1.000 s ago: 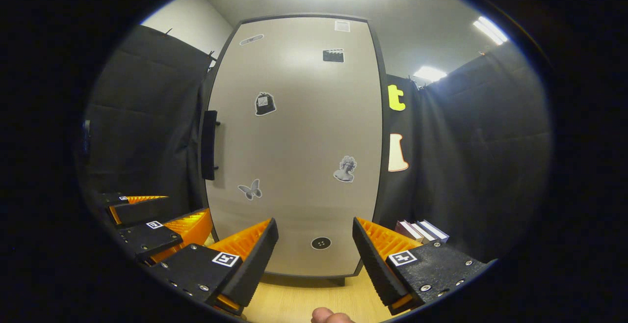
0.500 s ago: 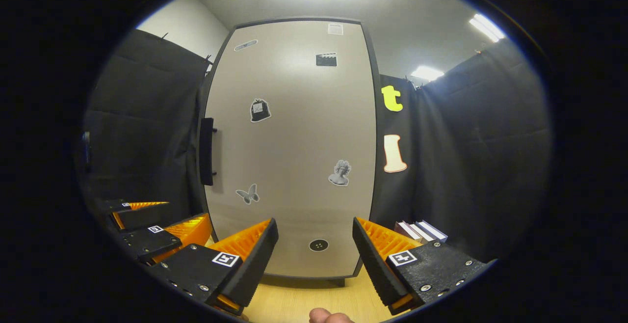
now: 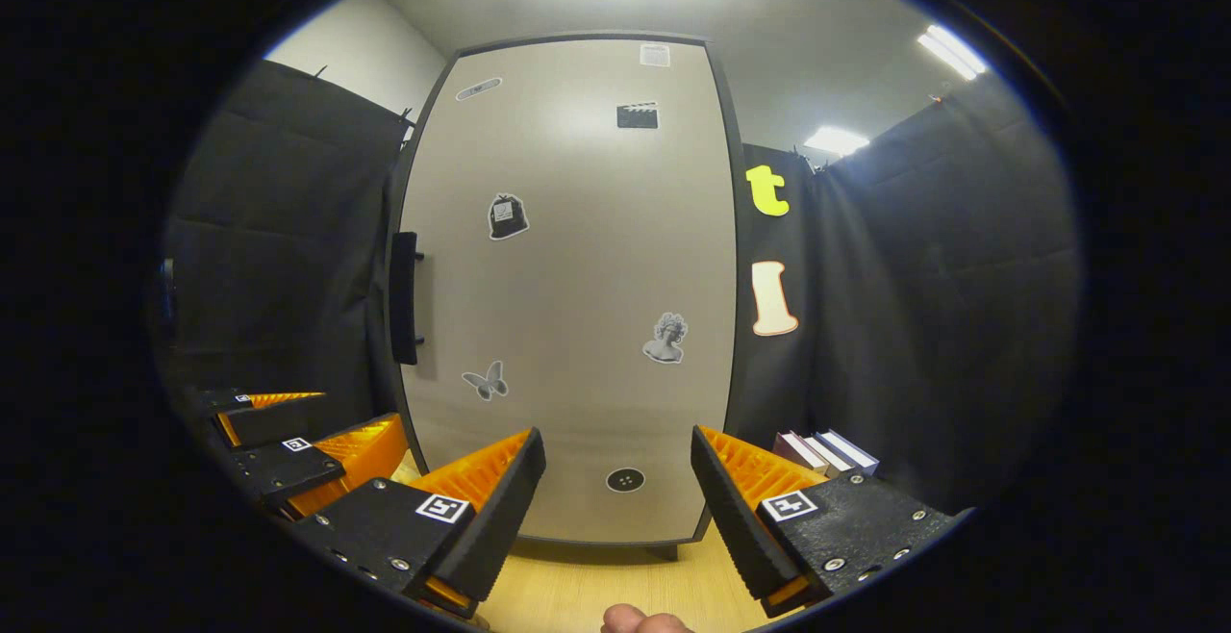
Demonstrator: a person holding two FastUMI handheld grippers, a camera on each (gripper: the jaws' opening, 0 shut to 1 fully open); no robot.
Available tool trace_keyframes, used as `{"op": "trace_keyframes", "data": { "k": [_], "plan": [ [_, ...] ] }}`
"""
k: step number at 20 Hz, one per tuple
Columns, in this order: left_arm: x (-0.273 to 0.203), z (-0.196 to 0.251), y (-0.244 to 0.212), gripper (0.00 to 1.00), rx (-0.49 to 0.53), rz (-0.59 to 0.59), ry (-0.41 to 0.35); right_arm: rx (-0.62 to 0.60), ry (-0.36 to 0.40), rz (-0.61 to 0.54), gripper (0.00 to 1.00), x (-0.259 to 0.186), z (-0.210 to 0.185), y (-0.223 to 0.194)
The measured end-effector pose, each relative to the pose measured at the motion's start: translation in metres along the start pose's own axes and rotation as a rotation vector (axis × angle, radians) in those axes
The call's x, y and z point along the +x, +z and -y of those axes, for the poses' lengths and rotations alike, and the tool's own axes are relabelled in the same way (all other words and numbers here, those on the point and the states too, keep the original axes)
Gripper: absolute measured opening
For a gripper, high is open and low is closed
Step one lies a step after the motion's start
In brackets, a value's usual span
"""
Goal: Open the cabinet door with the right hand, grasp the bottle in the cabinet with the left hand and place it on the coaster, then close the cabinet door with the right hand.
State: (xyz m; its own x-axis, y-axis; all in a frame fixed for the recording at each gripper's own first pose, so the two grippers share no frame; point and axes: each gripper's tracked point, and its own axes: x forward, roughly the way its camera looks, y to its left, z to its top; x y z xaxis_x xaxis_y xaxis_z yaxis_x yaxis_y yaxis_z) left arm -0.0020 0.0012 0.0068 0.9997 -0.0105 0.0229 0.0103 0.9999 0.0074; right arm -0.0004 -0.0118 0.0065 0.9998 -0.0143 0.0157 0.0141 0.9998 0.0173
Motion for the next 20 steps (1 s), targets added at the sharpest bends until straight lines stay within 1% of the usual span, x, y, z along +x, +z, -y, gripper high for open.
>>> {"op": "trace_keyframes", "data": {
  "k": [5,10,16,20],
  "plan": [
    [-0.005,-0.012,0.004,0.86,0.003,0.005,0.008,-0.003,-0.001,0.012,0.94,0.011,-0.002,0.009],
    [-0.017,-0.034,0.002,0.86,0.009,0.005,0.037,-0.013,0.035,0.044,0.94,0.028,-0.020,0.027],
    [-0.054,-0.070,-0.022,0.87,0.014,-0.046,0.090,-0.008,0.095,0.073,0.94,0.055,-0.057,0.048],
    [-0.084,-0.099,-0.037,0.87,0.018,-0.069,0.136,-0.020,0.173,0.097,0.94,0.071,-0.103,0.063]
  ]
}}
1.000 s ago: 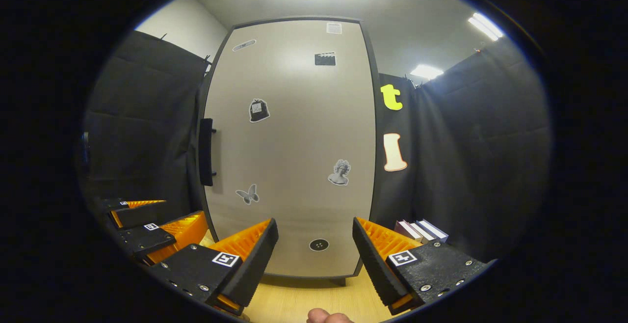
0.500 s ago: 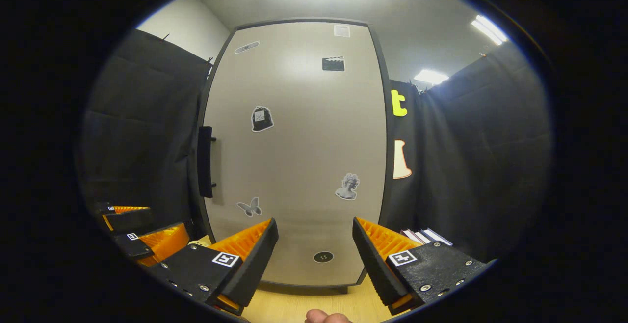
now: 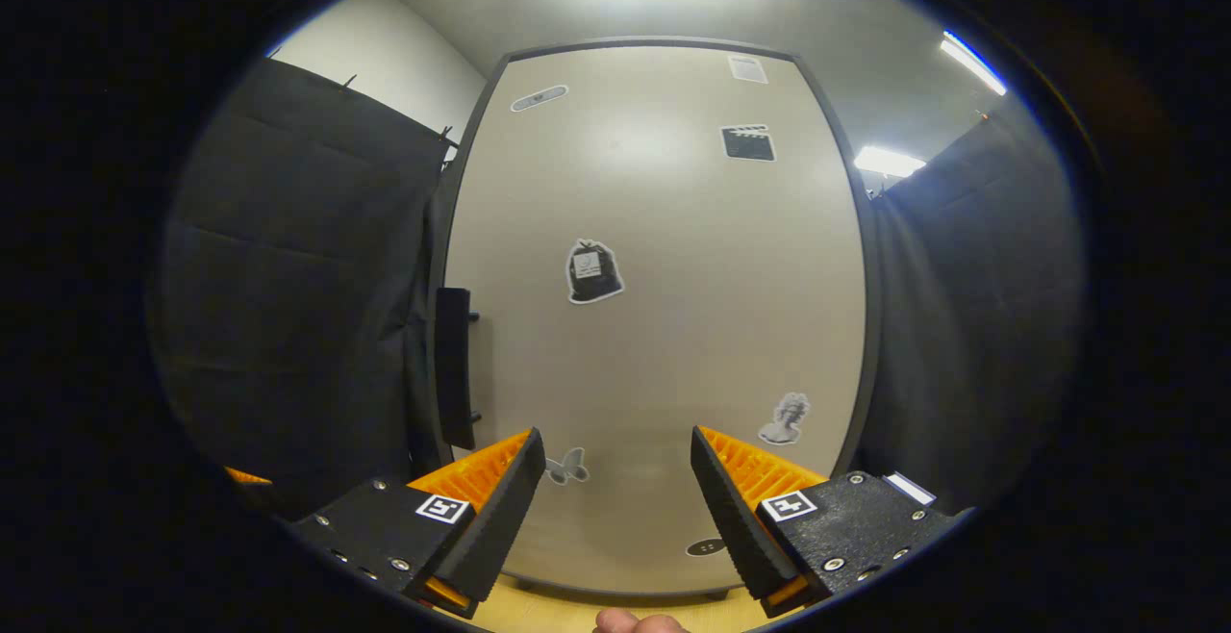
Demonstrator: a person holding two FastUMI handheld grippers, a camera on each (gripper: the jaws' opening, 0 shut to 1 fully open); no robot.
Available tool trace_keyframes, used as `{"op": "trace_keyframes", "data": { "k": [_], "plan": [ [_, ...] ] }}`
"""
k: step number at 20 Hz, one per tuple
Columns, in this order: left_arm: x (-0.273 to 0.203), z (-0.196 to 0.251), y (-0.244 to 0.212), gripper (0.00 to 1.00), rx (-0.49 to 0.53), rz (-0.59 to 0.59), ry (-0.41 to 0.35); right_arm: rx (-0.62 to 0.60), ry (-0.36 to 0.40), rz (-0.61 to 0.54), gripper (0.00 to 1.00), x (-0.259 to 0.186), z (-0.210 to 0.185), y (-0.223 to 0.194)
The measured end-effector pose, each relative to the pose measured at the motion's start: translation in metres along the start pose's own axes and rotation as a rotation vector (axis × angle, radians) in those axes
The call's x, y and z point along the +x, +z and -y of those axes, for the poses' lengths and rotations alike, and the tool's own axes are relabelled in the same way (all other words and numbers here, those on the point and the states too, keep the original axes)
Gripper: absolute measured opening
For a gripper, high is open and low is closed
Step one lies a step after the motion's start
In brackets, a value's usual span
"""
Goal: Open the cabinet door with the right hand, grasp the bottle in the cabinet with the left hand and place it on the coaster, then close the cabinet door with the right hand.
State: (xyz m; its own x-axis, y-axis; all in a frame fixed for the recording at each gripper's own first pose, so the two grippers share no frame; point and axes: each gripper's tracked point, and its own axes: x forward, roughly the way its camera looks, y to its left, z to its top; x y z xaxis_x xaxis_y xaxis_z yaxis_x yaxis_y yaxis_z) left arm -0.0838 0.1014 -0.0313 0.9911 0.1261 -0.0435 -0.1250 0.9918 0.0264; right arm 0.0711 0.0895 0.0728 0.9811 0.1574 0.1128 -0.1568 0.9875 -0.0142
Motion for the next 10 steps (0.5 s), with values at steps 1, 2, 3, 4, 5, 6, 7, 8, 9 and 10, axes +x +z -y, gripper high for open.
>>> {"op": "trace_keyframes", "data": {
  "k": [1,2,3,4,5,6,7,8,9,10],
  "plan": [
    [-0.004,-0.009,-0.004,0.87,0.003,-0.007,0.016,-0.004,0.027,0.006,0.94,0.007,-0.015,0.002],
    [-0.008,-0.019,-0.008,0.87,0.008,-0.014,0.036,-0.015,0.051,0.015,0.94,0.015,-0.029,0.005],
    [-0.013,-0.029,-0.011,0.87,0.012,-0.021,0.056,-0.031,0.063,0.019,0.94,0.021,-0.041,0.007],
    [-0.016,-0.039,-0.015,0.87,0.010,-0.030,0.075,-0.037,0.077,0.022,0.94,0.028,-0.053,0.007],
    [-0.019,-0.047,-0.018,0.87,0.002,-0.037,0.094,-0.035,0.104,0.016,0.95,0.035,-0.069,0.006],
    [-0.023,-0.055,-0.021,0.87,-0.009,-0.043,0.111,-0.031,0.127,0.006,0.94,0.040,-0.082,0.003],
    [-0.025,-0.062,-0.023,0.87,-0.019,-0.049,0.126,-0.031,0.139,-0.007,0.96,0.046,-0.092,0.000],
    [-0.026,-0.067,-0.025,0.87,-0.027,-0.054,0.137,-0.034,0.145,-0.025,0.94,0.052,-0.099,-0.005],
    [-0.028,-0.073,-0.027,0.87,-0.034,-0.058,0.149,-0.030,0.155,-0.049,0.94,0.059,-0.106,-0.012],
    [-0.028,-0.079,-0.028,0.87,-0.041,-0.061,0.156,-0.024,0.169,-0.074,0.94,0.065,-0.111,-0.018]
  ]
}}
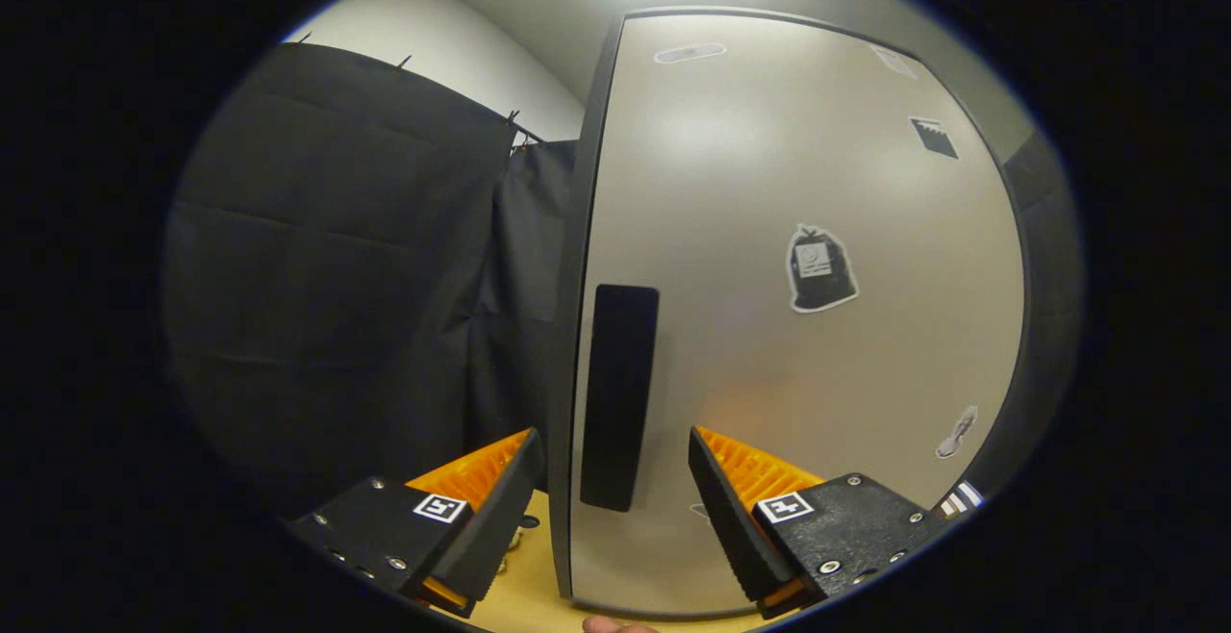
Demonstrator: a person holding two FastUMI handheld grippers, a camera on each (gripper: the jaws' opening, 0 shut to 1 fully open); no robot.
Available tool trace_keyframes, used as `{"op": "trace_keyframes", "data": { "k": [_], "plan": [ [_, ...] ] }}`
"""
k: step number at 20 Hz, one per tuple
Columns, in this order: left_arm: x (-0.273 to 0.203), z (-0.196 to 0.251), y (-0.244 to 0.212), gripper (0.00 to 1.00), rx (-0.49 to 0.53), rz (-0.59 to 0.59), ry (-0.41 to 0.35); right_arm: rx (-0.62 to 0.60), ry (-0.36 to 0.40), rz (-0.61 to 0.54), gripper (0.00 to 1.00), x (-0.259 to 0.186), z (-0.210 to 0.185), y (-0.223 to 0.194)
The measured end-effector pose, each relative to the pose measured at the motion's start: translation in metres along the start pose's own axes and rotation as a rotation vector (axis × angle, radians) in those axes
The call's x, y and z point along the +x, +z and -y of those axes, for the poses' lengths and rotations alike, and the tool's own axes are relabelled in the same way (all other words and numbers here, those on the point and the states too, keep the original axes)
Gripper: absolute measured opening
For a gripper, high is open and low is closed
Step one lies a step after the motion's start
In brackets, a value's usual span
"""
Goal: Open the cabinet door with the right hand, grasp the bottle in the cabinet with the left hand and place it on the coaster, then close the cabinet door with the right hand.
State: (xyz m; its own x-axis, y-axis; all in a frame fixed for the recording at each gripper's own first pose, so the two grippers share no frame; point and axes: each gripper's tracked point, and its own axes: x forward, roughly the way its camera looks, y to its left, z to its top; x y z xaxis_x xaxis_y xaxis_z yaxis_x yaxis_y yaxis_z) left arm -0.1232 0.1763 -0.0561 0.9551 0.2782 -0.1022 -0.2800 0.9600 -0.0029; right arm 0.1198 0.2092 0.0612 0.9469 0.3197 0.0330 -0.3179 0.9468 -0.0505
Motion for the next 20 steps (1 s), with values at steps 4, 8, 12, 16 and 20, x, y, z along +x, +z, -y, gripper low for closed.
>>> {"op": "trace_keyframes", "data": {
  "k": [4,8,12,16,20],
  "plan": [
    [0.007,-0.003,-0.008,0.87,-0.023,-0.017,0.017,0.026,-0.013,-0.069,0.60,0.011,0.004,-0.014],
    [0.013,-0.012,-0.017,0.87,-0.045,-0.033,0.012,0.029,0.014,-0.092,0.27,0.010,0.003,-0.016],
    [0.015,-0.009,-0.021,0.87,-0.041,-0.035,-0.016,0.016,0.040,-0.094,0.23,0.003,0.001,-0.016],
    [0.021,-0.001,-0.025,0.87,-0.017,-0.056,-0.067,0.023,0.069,-0.101,0.22,-0.006,-0.002,-0.016],
    [0.018,0.019,-0.017,0.87,0.023,-0.036,-0.097,0.022,0.112,-0.101,0.22,-0.018,-0.005,-0.016]
  ]
}}
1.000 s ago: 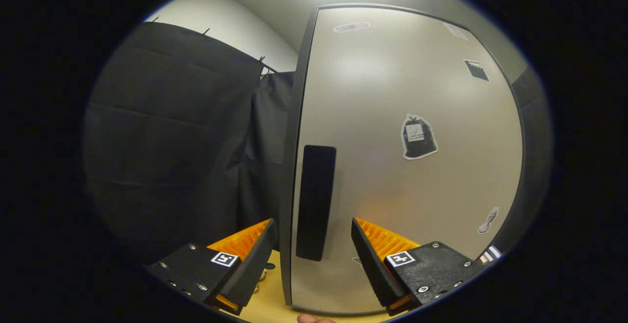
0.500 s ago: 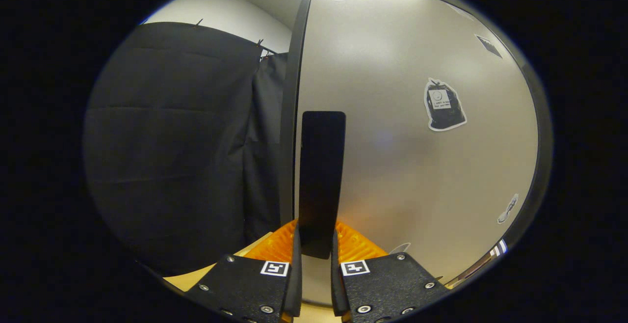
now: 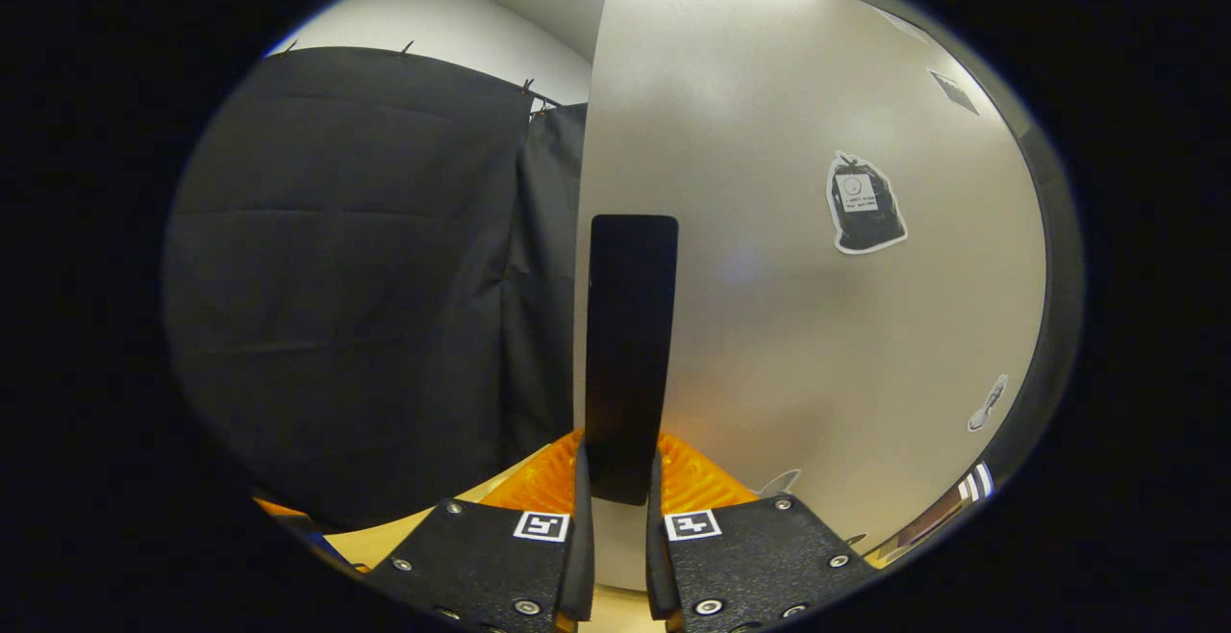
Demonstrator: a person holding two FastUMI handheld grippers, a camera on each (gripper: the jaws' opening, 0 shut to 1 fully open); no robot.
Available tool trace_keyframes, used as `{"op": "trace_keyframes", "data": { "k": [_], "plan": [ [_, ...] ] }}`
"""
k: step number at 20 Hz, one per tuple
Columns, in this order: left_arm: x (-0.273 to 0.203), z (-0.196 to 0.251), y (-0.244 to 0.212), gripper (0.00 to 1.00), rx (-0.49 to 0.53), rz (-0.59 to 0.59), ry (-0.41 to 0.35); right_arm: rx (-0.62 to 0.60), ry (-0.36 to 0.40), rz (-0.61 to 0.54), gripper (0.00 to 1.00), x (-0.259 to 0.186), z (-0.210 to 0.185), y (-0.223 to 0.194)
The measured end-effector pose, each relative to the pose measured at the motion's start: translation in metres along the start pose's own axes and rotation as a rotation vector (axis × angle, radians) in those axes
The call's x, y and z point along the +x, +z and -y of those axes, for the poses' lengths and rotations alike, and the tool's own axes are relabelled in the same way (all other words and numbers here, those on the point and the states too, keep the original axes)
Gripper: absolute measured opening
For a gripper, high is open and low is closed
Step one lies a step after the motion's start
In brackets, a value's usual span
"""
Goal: Open the cabinet door with the right hand, grasp the bottle in the cabinet with the left hand and place it on the coaster, then close the cabinet door with the right hand.
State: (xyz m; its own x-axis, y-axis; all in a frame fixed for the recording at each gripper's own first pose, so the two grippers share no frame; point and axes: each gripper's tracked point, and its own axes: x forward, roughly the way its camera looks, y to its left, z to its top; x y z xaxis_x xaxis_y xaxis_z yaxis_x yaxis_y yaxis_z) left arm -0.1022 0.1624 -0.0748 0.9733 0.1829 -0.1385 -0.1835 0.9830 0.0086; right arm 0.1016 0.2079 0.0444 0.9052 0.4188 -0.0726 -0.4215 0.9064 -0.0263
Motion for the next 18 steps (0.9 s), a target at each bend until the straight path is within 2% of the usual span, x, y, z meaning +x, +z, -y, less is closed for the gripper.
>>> {"op": "trace_keyframes", "data": {
  "k": [3,4,9,12,13,16,17,18],
  "plan": [
    [-0.021,0.005,0.008,0.93,0.021,0.015,0.026,-0.010,0.050,0.013,0.22,-0.005,-0.001,-0.001],
    [-0.027,0.007,0.010,0.87,0.016,0.020,0.038,-0.008,0.068,0.015,0.21,-0.007,0.000,-0.001],
    [-0.052,0.026,0.003,0.87,0.024,-0.008,0.074,-0.008,0.145,0.010,0.22,-0.014,0.002,-0.004],
    [-0.064,0.033,0.021,0.87,0.054,0.012,0.099,0.000,0.178,0.004,0.22,-0.016,0.008,-0.006],
    [-0.064,0.034,0.026,0.92,0.060,0.022,0.108,0.002,0.189,0.003,0.21,-0.015,0.009,-0.007],
    [-0.071,0.038,0.031,0.92,0.072,0.029,0.122,0.008,0.216,0.000,0.22,-0.014,0.016,-0.008],
    [-0.074,0.041,0.032,0.87,0.078,0.024,0.121,0.011,0.224,-0.001,0.22,-0.011,0.017,-0.009],
    [-0.077,0.044,0.033,0.93,0.084,0.021,0.120,0.016,0.232,-0.003,0.22,-0.010,0.019,-0.009]
  ]
}}
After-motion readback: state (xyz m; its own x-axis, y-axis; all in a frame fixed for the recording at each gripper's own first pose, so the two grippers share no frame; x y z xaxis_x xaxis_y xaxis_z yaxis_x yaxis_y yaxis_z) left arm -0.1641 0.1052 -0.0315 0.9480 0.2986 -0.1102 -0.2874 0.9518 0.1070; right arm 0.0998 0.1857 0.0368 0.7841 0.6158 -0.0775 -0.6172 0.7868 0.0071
